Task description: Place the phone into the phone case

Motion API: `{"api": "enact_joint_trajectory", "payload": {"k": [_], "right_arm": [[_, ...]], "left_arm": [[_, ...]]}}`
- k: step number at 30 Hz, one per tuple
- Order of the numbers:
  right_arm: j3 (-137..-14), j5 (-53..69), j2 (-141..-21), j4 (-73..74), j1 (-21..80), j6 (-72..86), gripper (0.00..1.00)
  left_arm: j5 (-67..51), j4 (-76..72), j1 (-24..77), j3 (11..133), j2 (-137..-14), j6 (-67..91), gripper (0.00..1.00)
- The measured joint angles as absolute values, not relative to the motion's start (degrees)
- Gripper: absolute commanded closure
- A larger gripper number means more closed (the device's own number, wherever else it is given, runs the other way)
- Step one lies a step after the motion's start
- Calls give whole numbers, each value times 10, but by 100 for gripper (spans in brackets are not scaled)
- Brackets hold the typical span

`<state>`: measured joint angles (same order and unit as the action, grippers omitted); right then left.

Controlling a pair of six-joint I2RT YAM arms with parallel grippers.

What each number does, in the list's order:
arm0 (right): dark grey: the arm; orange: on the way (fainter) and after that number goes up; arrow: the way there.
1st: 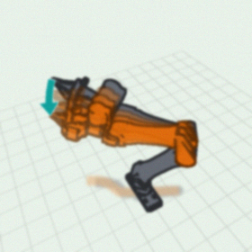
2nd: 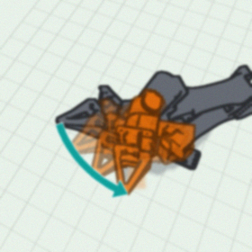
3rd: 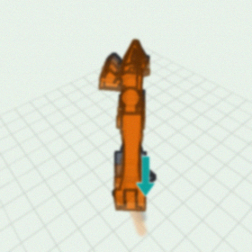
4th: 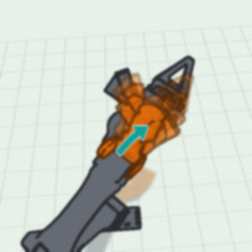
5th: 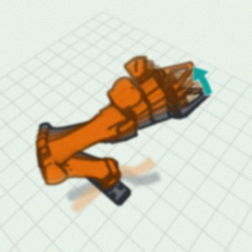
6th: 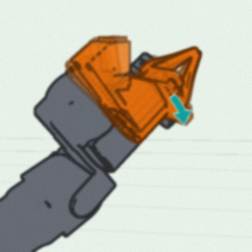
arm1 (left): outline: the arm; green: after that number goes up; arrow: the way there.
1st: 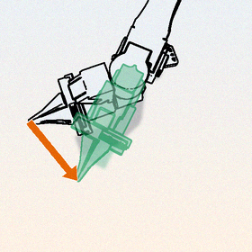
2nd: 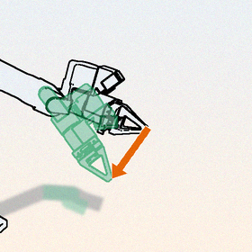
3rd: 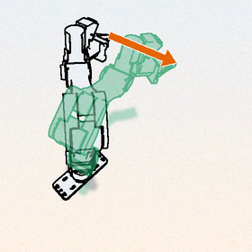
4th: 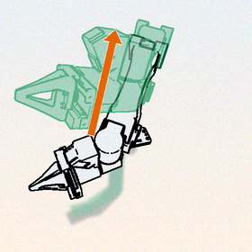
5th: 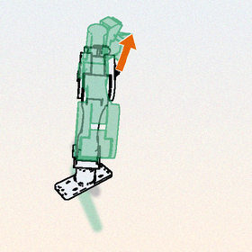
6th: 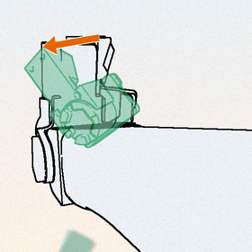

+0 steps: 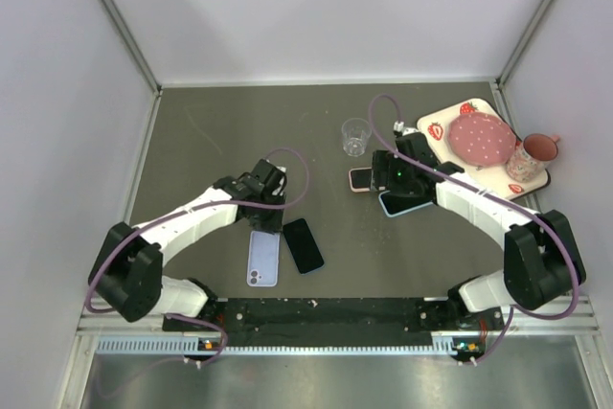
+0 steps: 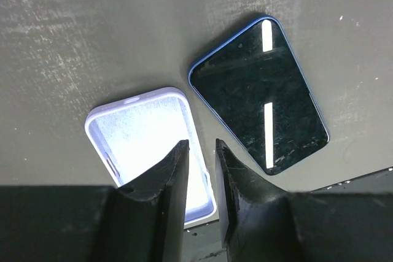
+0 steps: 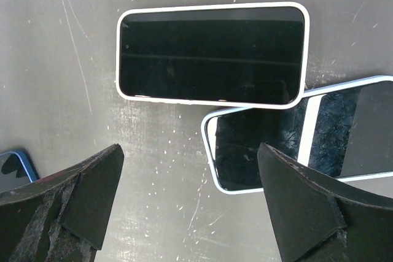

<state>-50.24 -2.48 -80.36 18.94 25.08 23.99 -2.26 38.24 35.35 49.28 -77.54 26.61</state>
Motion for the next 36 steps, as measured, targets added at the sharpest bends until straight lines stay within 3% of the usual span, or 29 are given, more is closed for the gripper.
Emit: {"api": "enact_joint_trajectory", "payload": {"k": [9, 16, 19, 36], "right_arm": [[-504, -14, -816, 190, 251, 240, 10], [-504, -10, -816, 190, 251, 237, 10], [-504, -9, -816, 190, 251, 235, 10], [-504, -3, -808, 196, 251, 236, 10]], "left_arm": [[-18, 374, 367, 481, -831, 266, 77], [-18, 350, 373, 456, -849, 275, 89], [-15, 347, 377, 455, -849, 276, 100], [45, 366, 410, 515, -809, 213, 100]]}}
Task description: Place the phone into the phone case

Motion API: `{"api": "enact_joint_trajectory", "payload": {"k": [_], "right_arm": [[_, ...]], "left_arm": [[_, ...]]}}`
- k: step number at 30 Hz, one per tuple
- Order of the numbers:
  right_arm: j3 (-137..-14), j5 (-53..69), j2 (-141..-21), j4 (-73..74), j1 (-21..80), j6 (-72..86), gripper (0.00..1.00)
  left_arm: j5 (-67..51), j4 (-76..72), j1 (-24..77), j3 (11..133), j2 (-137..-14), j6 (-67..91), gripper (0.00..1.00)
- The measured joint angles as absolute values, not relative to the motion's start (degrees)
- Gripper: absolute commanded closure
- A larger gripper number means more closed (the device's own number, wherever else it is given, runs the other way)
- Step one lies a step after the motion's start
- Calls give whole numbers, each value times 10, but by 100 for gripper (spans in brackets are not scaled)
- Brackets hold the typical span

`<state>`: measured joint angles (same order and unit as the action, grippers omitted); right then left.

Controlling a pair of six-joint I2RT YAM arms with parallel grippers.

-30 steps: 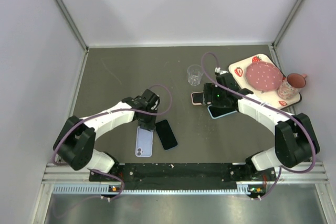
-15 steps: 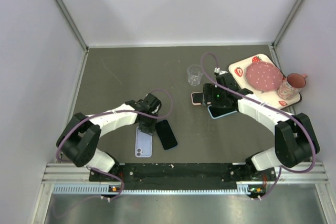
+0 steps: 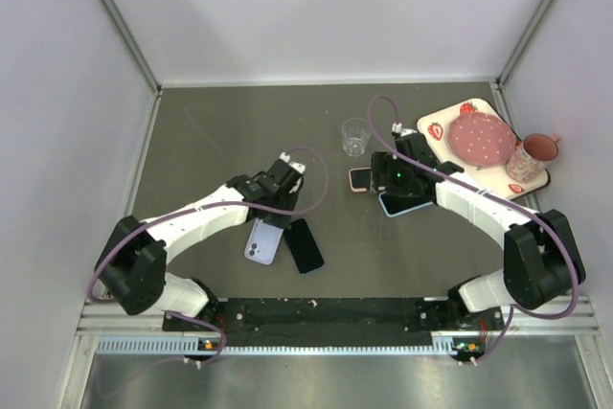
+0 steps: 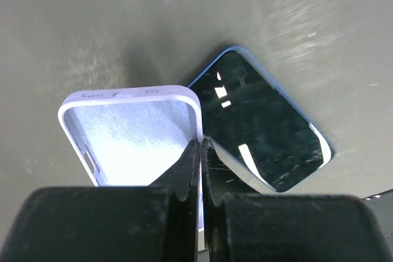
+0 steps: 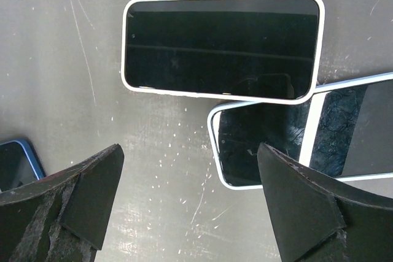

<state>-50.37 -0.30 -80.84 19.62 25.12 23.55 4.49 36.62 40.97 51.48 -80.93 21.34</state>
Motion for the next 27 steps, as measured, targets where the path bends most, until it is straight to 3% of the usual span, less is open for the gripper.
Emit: {"api": "enact_joint_trajectory", "payload": {"k": [7, 14, 23, 25, 27], "right_arm": [[-502, -8, -773, 203, 248, 249, 10], [-462, -15, -708, 205, 204, 270, 10], [-424, -34, -660, 217, 182, 283, 10], [-423, -34, -660, 223, 180, 283, 10], [-423, -34, -661, 224, 178, 283, 10]], "left_arm": [[70, 366, 496, 625, -831, 140, 100], [68, 366, 601, 767, -991, 39, 100], [29, 376, 657, 879, -1136, -31, 100], [22, 375, 661, 884, -1143, -37, 93], [18, 375, 662, 885, -1143, -44, 73]]}}
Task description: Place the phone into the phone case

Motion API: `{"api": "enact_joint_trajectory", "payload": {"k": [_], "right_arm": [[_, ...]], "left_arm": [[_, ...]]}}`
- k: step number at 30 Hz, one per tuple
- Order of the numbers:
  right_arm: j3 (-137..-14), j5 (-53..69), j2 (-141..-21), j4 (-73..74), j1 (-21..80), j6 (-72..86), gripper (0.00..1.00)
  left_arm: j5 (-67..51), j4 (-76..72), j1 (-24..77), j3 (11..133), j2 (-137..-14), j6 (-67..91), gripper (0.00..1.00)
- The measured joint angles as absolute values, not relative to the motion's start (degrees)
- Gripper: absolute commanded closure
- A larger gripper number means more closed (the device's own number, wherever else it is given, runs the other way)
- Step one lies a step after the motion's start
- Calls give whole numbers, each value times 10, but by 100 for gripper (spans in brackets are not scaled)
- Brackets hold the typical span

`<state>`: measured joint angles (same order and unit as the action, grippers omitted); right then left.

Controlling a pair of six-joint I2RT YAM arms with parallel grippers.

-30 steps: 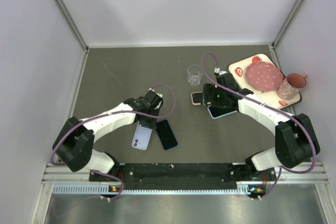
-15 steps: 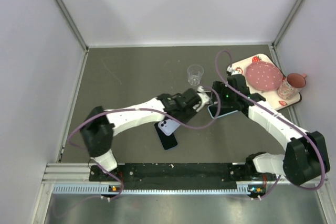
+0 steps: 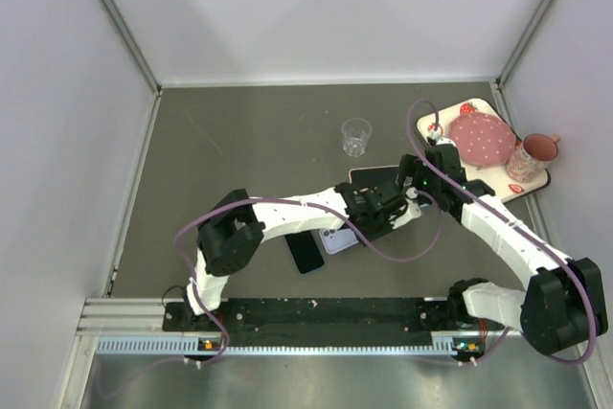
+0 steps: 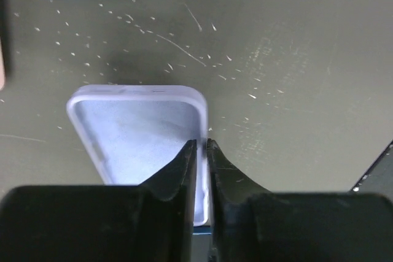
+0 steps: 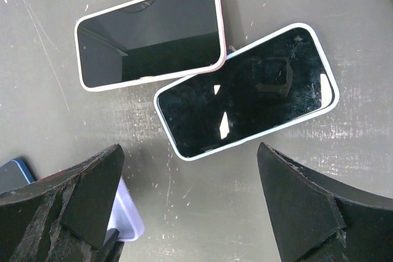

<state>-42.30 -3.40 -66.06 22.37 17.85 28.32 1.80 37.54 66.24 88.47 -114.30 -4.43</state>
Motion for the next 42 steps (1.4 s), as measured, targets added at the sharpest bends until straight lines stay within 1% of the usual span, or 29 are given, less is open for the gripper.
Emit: {"api": "enact_joint_trajectory", "payload": {"k": [2, 4, 5, 8, 9, 13, 16, 22, 25, 29, 34, 42], "right_arm": [[-423, -34, -662, 224, 178, 283, 10], [-423, -31, -663, 224, 178, 284, 10], [-423, -29, -664, 223, 178, 283, 10], [-423, -25, -666, 223, 178, 283, 10], [-423, -23, -666, 223, 178, 283, 10], [-423, -11, -669, 223, 178, 283, 11], [-423, 2, -673, 219, 178, 282, 12], [-420, 35, -695, 211, 178, 282, 13], [-415, 50, -701, 206, 179, 282, 14], [-410, 69, -710, 195, 183, 283, 16], [-409, 92, -722, 189, 189, 281, 17], [-408, 120, -754, 186, 209, 275, 20]], "left_arm": [[18, 375, 664, 885, -1143, -50, 64], [22, 374, 665, 884, -1143, -51, 59], [26, 369, 666, 882, -1142, -52, 55], [43, 341, 668, 847, -1124, -45, 52], [48, 323, 666, 817, -1106, -39, 51], [29, 293, 648, 730, -1033, -7, 50], [-8, 249, 603, 667, -972, 36, 50], [-157, 147, 470, 553, -886, 151, 50], [-222, 115, 415, 504, -868, 213, 51], [-293, 93, 384, 477, -876, 293, 53], [-302, 88, 384, 477, -897, 339, 55], [-241, 133, 392, 484, -933, 335, 60]]}}
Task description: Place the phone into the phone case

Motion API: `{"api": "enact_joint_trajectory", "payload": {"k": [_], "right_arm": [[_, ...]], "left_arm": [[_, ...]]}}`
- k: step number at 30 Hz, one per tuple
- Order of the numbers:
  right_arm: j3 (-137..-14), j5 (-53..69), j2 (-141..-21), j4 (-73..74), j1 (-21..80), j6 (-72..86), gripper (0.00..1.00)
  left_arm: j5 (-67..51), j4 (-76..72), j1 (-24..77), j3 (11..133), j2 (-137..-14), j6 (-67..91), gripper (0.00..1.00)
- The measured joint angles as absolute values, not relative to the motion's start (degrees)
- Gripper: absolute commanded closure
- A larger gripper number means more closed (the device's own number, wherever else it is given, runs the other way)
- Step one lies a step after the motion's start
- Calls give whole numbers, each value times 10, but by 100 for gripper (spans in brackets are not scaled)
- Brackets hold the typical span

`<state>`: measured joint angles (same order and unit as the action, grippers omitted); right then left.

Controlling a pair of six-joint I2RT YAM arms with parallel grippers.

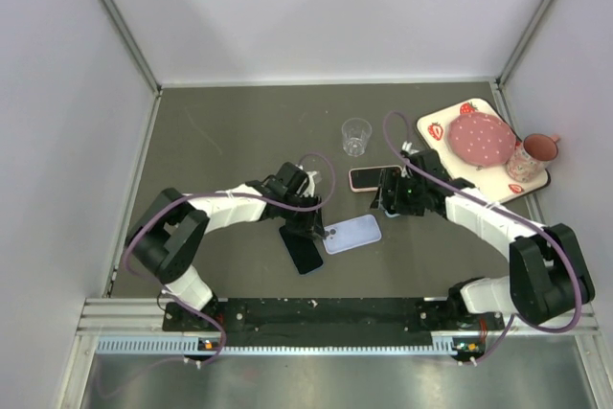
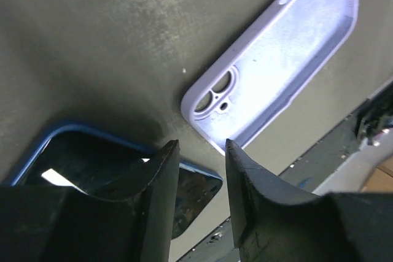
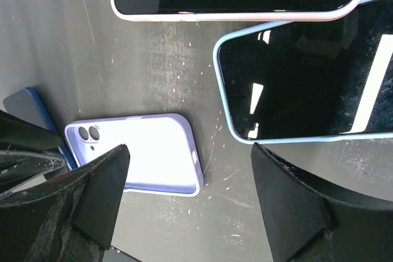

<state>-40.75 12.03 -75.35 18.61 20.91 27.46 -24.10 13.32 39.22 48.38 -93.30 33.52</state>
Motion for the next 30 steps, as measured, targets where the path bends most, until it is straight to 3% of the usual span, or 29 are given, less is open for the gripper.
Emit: {"api": "enact_joint_trajectory", "payload": {"k": [10, 13, 14, 16, 30], "right_arm": [[-401, 121, -757, 191, 210, 265, 20], [-401, 121, -760, 191, 210, 262, 20], [-401, 121, -762, 191, 210, 261, 20], [-401, 121, -766, 192, 210, 260, 20], [-403, 117, -776, 197, 210, 255, 20]], "left_arm": [[-198, 147, 407, 516, -971, 318, 71], [-185, 147, 407, 529, -981, 314, 83], [-178, 149, 407, 534, -985, 311, 94], [-170, 157, 407, 547, -994, 306, 100], [-85, 216, 413, 633, -1037, 267, 100]]}}
